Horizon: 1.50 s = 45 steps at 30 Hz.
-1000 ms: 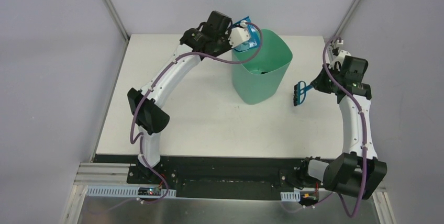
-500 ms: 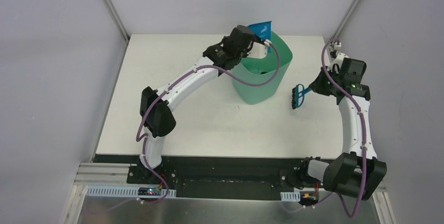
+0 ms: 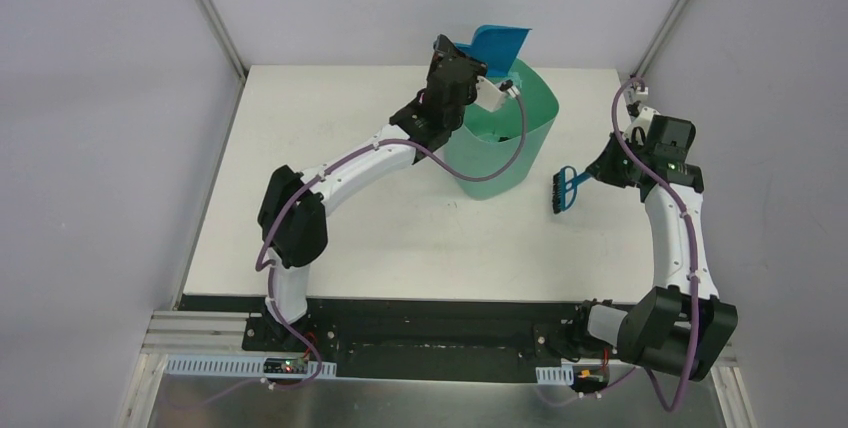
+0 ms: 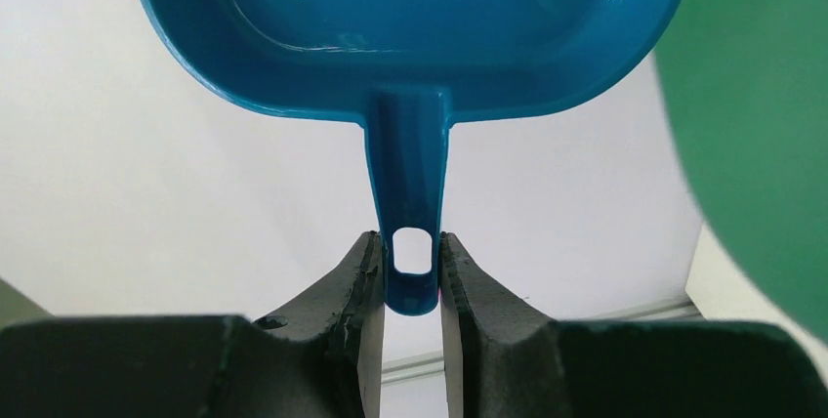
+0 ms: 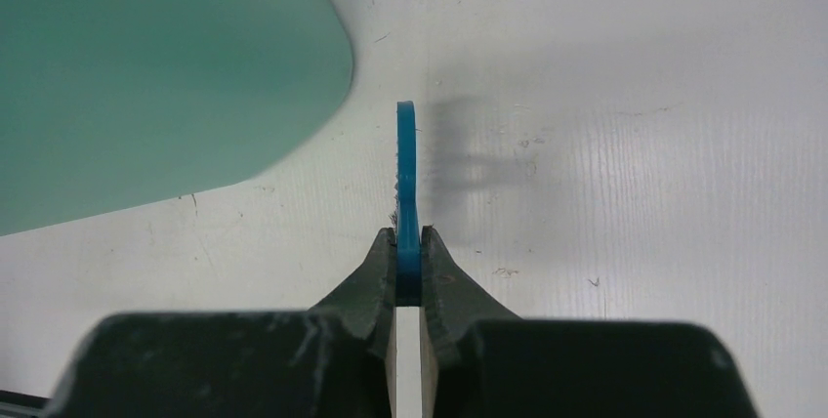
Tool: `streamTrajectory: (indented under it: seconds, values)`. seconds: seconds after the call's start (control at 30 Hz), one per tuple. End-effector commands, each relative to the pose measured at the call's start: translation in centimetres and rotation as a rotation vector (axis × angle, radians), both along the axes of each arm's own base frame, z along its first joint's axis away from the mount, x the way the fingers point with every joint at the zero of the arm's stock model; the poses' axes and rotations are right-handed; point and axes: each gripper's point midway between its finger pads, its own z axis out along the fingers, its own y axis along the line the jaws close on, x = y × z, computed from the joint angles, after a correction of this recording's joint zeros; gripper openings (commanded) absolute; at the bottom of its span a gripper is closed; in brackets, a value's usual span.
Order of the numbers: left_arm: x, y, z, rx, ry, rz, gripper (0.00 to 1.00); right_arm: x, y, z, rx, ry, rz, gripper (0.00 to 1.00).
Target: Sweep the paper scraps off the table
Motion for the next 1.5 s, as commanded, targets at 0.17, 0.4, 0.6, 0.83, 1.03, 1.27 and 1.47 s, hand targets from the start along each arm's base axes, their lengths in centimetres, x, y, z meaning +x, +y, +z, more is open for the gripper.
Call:
streamTrajectory:
  seconds: [0.17, 0.4, 0.6, 0.83, 1.03, 1.27, 1.47]
  values:
    - [-1.9, 1.9, 6.7, -0.117, -0.133, 0.028, 0.0, 0.9, 0.2, 1.6, 0.021, -0.064, 0.011, 0.0]
    - [-3.0, 4.0, 9.7, -0.314, -0.072, 0.045, 0.0, 0.5, 0.2, 2.3, 0.01, -0.084, 0.013, 0.0]
    - [-4.4, 8.9, 9.9, -0.512, 0.114, 0.131, 0.05, -0.1, 1.0, 3.8, 0.01, -0.115, 0.077, 0.0]
    - [-7.8, 16.6, 2.9, -0.79, 0.498, 0.322, 0.02, -0.5, 1.3, 5.4, -0.025, -0.122, 0.16, 0.0]
    - [-15.1, 19.2, -8.6, -0.872, 0.965, 0.51, 0.0, -1.7, 1.4, 6.1, -0.124, -0.124, 0.278, 0.0]
    - [-21.6, 21.0, -18.7, -0.81, 1.183, 0.679, 0.0, -2.9, 0.7, 4.2, -0.431, -0.127, 0.412, 0.0]
    - [-25.9, 19.0, -23.4, -0.808, 1.459, 0.676, 0.0, -3.2, -0.4, 2.3, -0.798, -0.117, 0.458, 0.0]
